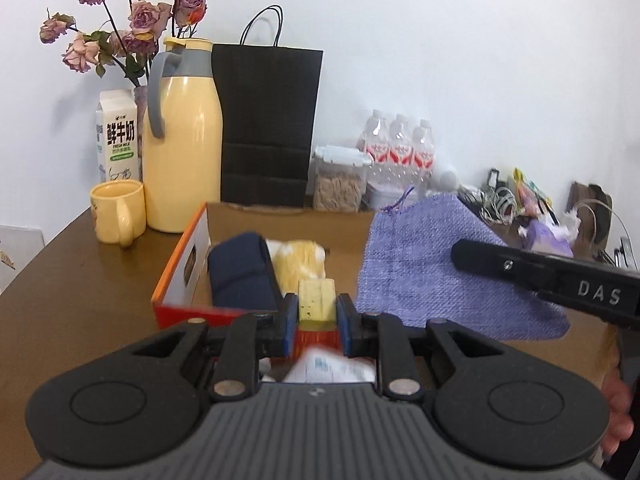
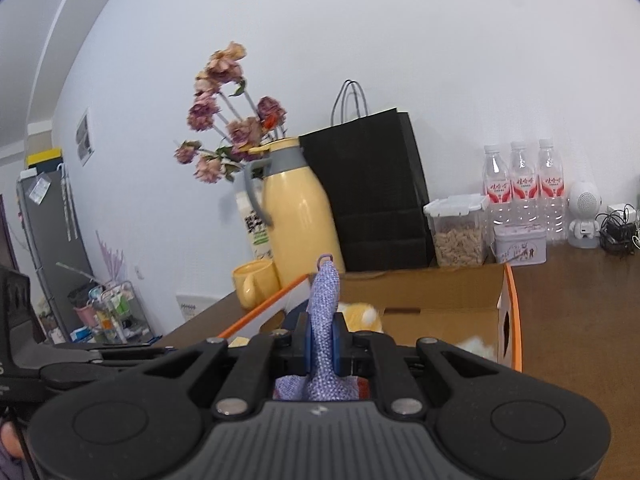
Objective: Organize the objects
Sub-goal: 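Carry the purple bag to the box while the left grasps the yellow block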
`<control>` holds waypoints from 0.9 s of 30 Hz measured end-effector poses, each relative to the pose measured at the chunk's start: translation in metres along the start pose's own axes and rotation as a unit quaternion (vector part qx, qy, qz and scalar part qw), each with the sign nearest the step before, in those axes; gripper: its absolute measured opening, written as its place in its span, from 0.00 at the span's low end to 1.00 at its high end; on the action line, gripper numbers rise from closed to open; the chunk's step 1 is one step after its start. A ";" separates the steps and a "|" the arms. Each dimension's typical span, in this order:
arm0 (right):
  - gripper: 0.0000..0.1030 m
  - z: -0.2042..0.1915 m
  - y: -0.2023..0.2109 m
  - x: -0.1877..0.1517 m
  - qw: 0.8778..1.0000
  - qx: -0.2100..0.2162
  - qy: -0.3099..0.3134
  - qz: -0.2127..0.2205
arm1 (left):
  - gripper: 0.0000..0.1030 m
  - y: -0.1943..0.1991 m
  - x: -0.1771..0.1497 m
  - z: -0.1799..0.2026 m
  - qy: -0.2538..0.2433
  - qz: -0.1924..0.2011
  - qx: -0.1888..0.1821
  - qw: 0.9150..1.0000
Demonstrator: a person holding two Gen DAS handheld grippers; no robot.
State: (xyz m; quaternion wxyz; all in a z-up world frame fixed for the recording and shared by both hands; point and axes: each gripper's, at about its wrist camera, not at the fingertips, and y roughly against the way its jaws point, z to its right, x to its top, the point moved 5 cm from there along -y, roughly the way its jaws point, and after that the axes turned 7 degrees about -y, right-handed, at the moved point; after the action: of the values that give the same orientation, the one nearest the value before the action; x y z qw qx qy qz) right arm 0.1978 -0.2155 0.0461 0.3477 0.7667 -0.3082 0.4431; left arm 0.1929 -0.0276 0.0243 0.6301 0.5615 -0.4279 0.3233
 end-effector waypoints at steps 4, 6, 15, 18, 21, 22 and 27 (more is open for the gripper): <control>0.09 0.015 -0.028 0.012 1.000 -0.012 -0.011 0.006 | 0.20 -0.026 0.014 -0.005 0.008 0.005 0.003 1.000; 0.09 0.025 -0.044 0.016 1.000 -0.017 -0.024 0.006 | 0.20 -0.041 0.020 -0.007 0.012 0.004 0.006 1.000; 0.09 0.065 -0.107 0.011 0.997 -0.064 -0.040 -0.017 | 0.20 -0.095 0.031 -0.016 0.021 0.000 0.022 1.000; 0.09 0.073 -0.115 0.000 0.996 -0.078 -0.037 -0.036 | 0.20 -0.102 0.024 -0.019 0.009 0.000 0.027 1.000; 0.09 0.070 -0.116 -0.008 0.994 -0.099 -0.006 -0.039 | 0.21 -0.106 0.019 -0.019 0.001 -0.006 0.025 1.000; 0.09 0.068 -0.115 -0.009 0.994 -0.104 0.004 -0.039 | 0.21 -0.106 0.018 -0.019 -0.003 -0.006 0.026 1.000; 0.16 0.061 -0.112 -0.014 0.991 -0.124 0.037 -0.040 | 0.31 -0.101 0.016 -0.017 -0.016 0.009 0.037 0.999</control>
State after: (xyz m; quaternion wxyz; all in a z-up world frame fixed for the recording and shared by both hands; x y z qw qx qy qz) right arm 0.3077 -0.1986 -0.0183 0.4688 0.7123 -0.3166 0.4155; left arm 0.2921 -0.0284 -0.0042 0.5990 0.5860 -0.4307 0.3350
